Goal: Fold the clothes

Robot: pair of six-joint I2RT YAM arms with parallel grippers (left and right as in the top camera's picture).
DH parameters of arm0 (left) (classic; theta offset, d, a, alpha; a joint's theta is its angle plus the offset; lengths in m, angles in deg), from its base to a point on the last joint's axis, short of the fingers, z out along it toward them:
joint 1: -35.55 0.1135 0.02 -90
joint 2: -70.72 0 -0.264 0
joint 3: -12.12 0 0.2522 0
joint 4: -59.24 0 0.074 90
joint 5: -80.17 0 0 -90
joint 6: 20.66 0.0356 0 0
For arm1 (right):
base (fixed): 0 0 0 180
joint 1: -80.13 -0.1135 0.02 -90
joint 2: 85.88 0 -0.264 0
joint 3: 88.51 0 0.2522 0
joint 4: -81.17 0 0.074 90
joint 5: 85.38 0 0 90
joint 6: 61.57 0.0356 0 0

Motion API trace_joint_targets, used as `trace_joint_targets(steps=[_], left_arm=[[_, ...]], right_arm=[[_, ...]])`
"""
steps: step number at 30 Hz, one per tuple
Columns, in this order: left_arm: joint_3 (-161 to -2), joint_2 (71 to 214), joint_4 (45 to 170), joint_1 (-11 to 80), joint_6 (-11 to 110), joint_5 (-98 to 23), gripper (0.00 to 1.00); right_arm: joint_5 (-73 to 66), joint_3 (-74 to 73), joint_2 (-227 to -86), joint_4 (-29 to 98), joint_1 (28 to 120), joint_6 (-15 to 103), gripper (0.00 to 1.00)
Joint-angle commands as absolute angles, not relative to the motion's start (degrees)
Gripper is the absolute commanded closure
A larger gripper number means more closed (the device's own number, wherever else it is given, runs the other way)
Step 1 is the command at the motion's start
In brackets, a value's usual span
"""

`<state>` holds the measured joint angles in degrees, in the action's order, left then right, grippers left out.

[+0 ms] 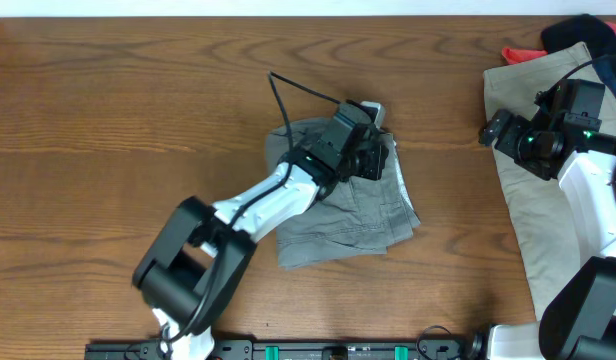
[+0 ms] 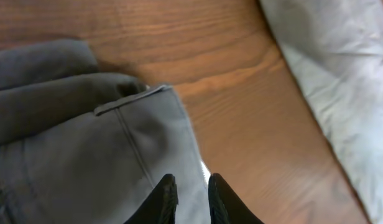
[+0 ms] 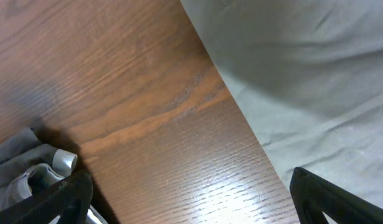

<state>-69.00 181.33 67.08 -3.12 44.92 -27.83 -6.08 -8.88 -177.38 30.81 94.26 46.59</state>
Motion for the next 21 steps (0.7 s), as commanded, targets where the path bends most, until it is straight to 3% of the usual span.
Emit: trace_joint_targets(steps=[1,8,14,17,19,21], left_arm=[[-69.04,185.20,65.55,-2.99,44.79,-27.06,0.80],[-69.04,192.21,62.28,-2.97,44.79,-27.06,0.81],[-69.08,190.03,62.21,-2.97,44.37,-29.81,0.81],[-69.10,185.61,63.13,-2.97,44.37,-31.96,0.56],[-69.10,181.70,65.23,-2.90,44.37,-31.89,0.50],[-69.10,177.26,68.35,-2.71,44.37,-31.89,0.34]], right_arm=[[-6.11,-8.23,-177.49,30.75,94.42,45.54,0.01],[-6.11,-8.23,-177.49,30.75,94.33,45.54,0.01],[-6.11,-8.23,-177.49,30.75,94.33,45.54,0.01],[-6.11,-8.23,-177.49,30.75,94.33,45.54,0.01],[-6.11,-8.23,-177.49,30.75,94.31,45.54,0.01],[-6.11,-8.23,-177.49,30.75,94.33,45.54,0.01]])
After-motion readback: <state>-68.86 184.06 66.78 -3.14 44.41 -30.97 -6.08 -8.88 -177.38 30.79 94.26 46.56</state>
